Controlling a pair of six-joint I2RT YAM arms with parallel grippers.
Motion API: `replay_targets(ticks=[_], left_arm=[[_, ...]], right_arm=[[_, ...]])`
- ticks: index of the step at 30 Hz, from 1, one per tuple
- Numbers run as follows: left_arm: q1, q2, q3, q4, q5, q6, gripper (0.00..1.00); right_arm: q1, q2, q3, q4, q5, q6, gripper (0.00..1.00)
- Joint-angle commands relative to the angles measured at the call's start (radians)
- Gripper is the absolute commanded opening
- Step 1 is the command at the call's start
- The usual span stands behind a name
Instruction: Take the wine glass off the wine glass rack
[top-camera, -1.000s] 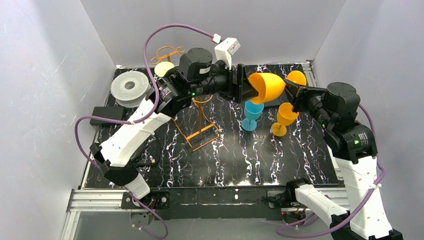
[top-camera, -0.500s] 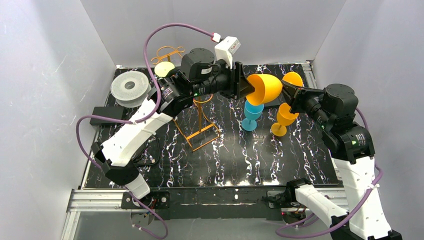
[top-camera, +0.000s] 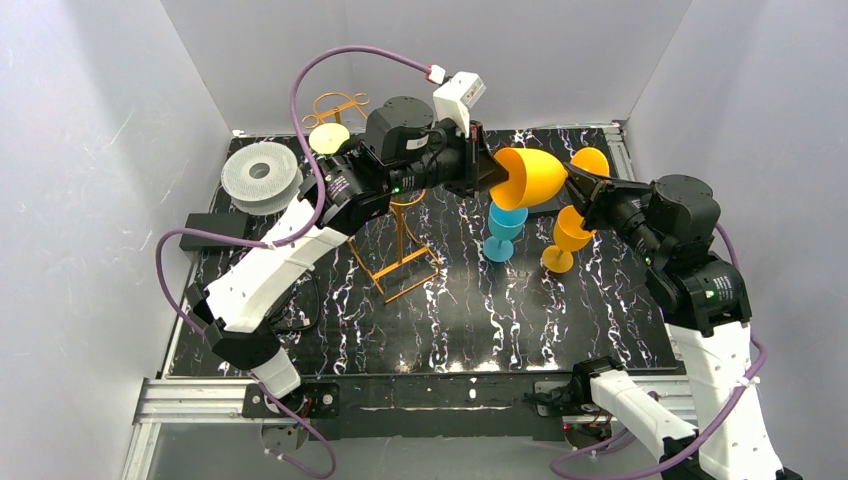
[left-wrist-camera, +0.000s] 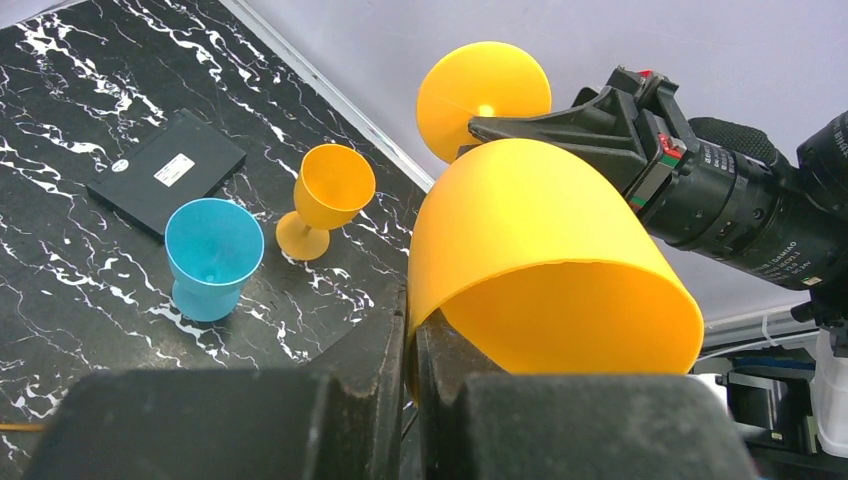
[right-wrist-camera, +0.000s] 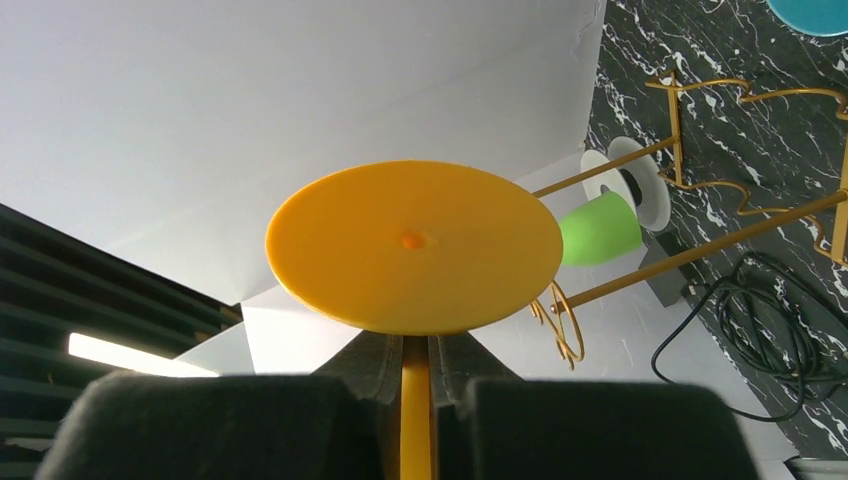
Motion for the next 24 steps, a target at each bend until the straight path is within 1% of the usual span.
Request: replay_targets(ticks=[1,5,7,13,15,18,24], left_arm=[[0.000,-0.019,0.039,0.036,-0.030,0.015,0.00],[-0.001,-0.026,0.040,0.035,-0.035,0.007,0.00],[-0.001,-0.031,0.041,0.001,-0.038,0.009,0.00],[0.001,-0.035,0.061,-0.029,-0.058,0.027,0.00],[0.000,-0.028,0.081,-0.044,-0.061,0.031,0.00],[0.000,-0.017,0.107,-0.061,-0.063,0.037,0.00],[-0.001,-0.006,0.138,-0.107,-0.049,0.058,0.00]], right_arm=[[-0.003,-0.030,-0.011,0.066,-0.008,0.024,0.17],[-0.002,-0.051,-0.030,0.075,0.007,-0.004,0.32],[-0.002,-0.067,-0.045,0.076,0.018,-0.012,0.37],[-0.002,-0.104,-0.085,0.075,0.033,-0.033,0.65],[-0.003,-0.103,-0.068,0.048,0.036,-0.066,0.72],[-0.003,-0.094,-0.027,-0.010,0.055,-0.129,0.77],[-0.002,-0.062,0.109,-0.124,0.148,-0.342,0.80]])
